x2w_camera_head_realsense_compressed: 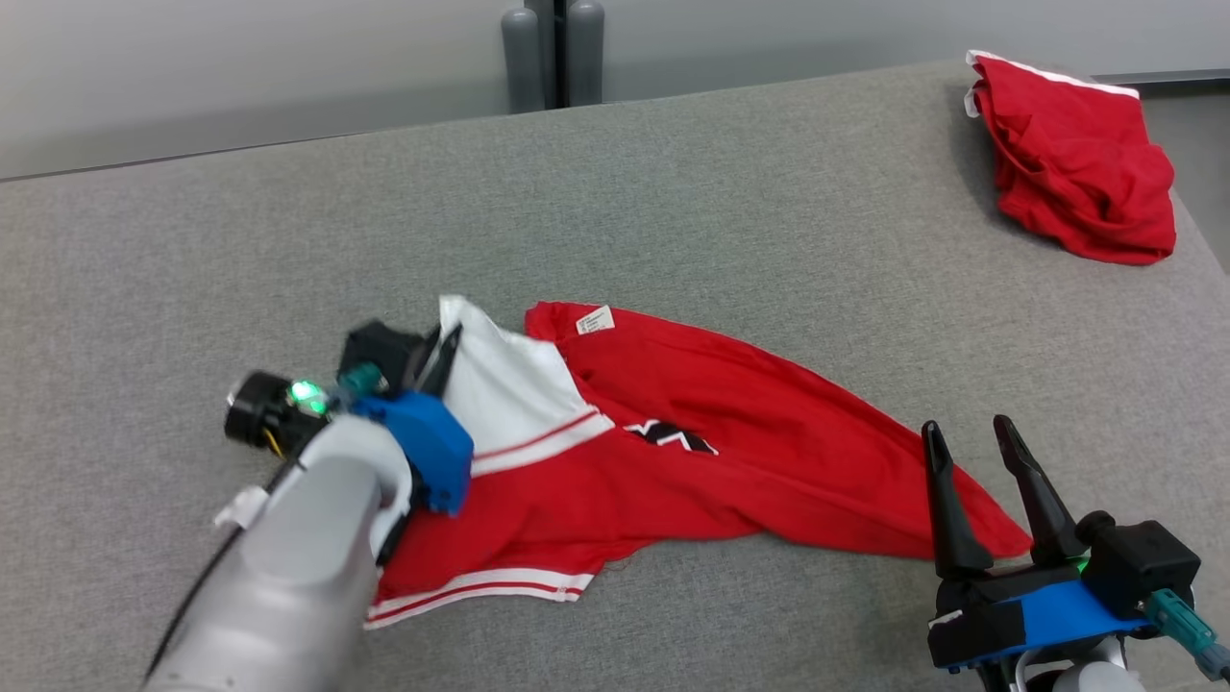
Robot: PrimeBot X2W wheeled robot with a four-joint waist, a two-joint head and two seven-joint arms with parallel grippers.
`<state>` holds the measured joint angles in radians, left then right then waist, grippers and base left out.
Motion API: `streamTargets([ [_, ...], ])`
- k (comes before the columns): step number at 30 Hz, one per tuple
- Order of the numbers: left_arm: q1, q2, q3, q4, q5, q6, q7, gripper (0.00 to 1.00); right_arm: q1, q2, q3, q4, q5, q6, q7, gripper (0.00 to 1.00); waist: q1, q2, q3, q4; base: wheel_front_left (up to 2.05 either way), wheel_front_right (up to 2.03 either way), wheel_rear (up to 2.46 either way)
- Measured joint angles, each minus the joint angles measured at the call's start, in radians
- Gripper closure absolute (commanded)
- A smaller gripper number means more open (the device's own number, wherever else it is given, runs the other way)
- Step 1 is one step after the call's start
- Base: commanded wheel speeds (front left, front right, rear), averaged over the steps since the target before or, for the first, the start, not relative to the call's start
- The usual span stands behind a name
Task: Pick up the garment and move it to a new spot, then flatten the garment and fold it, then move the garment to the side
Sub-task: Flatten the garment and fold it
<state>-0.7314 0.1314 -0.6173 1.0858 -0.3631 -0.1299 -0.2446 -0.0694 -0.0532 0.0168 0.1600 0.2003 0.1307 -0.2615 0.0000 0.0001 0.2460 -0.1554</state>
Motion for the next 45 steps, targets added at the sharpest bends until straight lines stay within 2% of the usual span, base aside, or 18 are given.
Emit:
streamTargets([
  [7, -0.158, 0.046, 0.046, -0.037, -0.011, 0.001, -0.016, 1.0, -0.004, 0.0, -0.014, -0.003, 0.002, 0.0, 0.0, 0.0, 0.0001, 0.0, 0.01, -0.017, 0.0, 0.0, 0.0],
  [11, -0.229, 0.071, 0.09, -0.133, -0.007, 0.016, -0.017, 1.0, -0.004, 0.0, -0.027, -0.004, 0.004, 0.0, 0.0, 0.0, 0.0001, 0.0, 0.013, -0.017, 0.0, 0.0, 0.0],
  [15, -0.21, 0.09, 0.116, -0.226, 0.012, 0.019, -0.017, 1.0, 0.001, 0.0, -0.035, 0.002, 0.005, 0.0, 0.0, 0.0, 0.0001, 0.0, 0.001, -0.004, 0.0, 0.0, 0.0],
  [20, -0.06, 0.084, 0.106, -0.363, 0.042, 0.016, -0.017, 1.0, 0.018, 0.001, -0.04, 0.014, 0.013, 0.0, 0.0, 0.0, 0.0, -0.0001, -0.029, 0.027, 0.0, 0.0, 0.0],
  [31, 0.392, 0.083, 0.041, -0.668, 0.076, 0.009, -0.017, 1.0, 0.049, 0.001, -0.063, 0.034, 0.007, 0.0, 0.0, 0.0, -0.0001, -0.0002, -0.093, 0.126, 0.0, 0.0, 0.0],
  [40, 0.643, 0.1, 0.027, -0.756, 0.085, 0.042, -0.017, 1.0, 0.065, -0.002, -0.084, 0.049, 0.004, 0.0, -0.001, 0.0, -0.0001, -0.0002, -0.116, 0.183, 0.0, 0.0, 0.0],
  [45, 0.743, 0.124, 0.09, -0.769, 0.077, 0.075, -0.017, 1.0, 0.077, -0.002, -0.09, 0.058, 0.006, 0.0, -0.001, 0.0, -0.0001, -0.0003, -0.128, 0.19, 0.0, 0.0, 0.0],
])
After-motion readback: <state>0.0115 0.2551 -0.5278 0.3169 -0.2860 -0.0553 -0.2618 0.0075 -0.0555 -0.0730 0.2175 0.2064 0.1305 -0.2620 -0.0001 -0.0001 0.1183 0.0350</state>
